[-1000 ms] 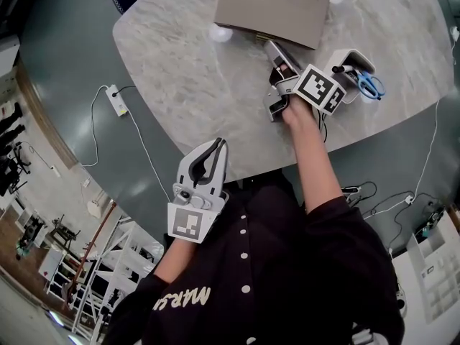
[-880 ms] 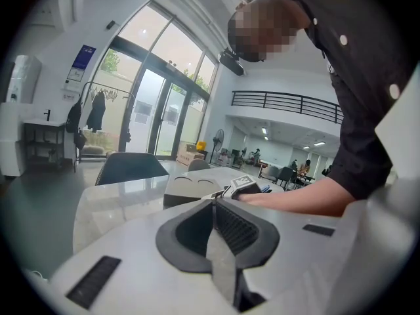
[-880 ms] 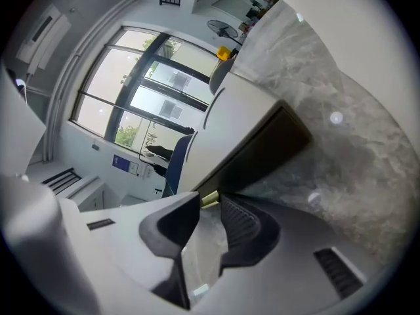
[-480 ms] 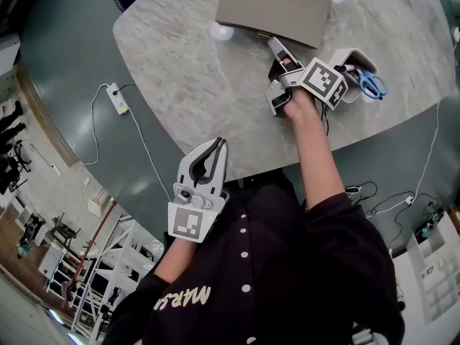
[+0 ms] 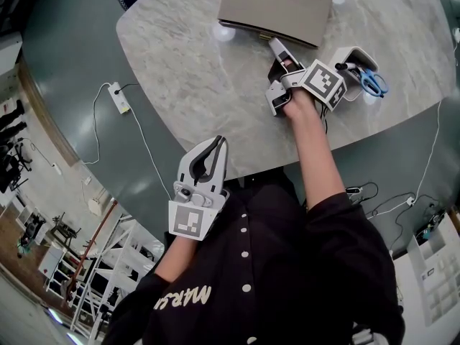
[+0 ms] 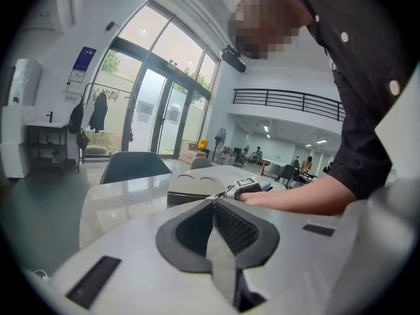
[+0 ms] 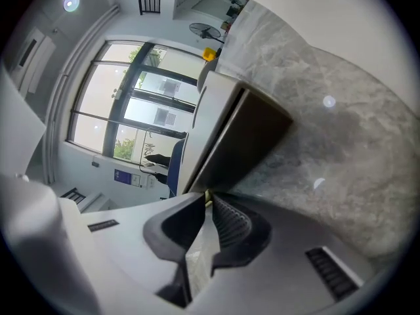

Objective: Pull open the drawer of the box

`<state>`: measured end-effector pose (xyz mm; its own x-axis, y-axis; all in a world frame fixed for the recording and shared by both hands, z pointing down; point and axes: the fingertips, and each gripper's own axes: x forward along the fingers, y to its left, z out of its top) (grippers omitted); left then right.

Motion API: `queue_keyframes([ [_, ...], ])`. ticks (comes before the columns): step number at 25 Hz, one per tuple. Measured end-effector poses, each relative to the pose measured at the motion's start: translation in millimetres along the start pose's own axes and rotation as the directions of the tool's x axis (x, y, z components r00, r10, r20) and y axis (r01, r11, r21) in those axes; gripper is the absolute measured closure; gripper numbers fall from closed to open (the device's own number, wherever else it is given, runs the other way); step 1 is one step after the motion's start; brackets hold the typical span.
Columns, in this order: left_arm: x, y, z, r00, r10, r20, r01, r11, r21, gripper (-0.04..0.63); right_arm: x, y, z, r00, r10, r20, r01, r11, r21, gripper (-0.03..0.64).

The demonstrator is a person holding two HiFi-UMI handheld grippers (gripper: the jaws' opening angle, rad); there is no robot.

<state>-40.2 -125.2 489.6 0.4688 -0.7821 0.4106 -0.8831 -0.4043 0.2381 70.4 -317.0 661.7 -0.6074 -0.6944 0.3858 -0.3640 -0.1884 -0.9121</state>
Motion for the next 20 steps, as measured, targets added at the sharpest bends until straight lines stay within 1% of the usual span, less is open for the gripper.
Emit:
queue_keyframes([
  [7, -6, 0, -6, 1.000, 0.014, -0.016, -0.013, 1.000, 0.012, 0.569, -15, -2, -19, 1.000, -0.008, -0.012, 0.008, 1.000, -0.008, 0.591],
  [15, -19, -2, -5, 1.000, 0.018, -0.007, -0.018, 0.999, 0.027, 0.569, -37, -5, -49, 0.999, -0.026, -0.028, 0.025, 0.999, -0.024, 0.589],
  [20, -25, -2, -7, 1.000, 0.025, -0.016, -0.024, 0.999, 0.045, 0.569, -52, -4, -68, 0.999, -0.027, -0.028, 0.026, 0.999, -0.039, 0.589],
])
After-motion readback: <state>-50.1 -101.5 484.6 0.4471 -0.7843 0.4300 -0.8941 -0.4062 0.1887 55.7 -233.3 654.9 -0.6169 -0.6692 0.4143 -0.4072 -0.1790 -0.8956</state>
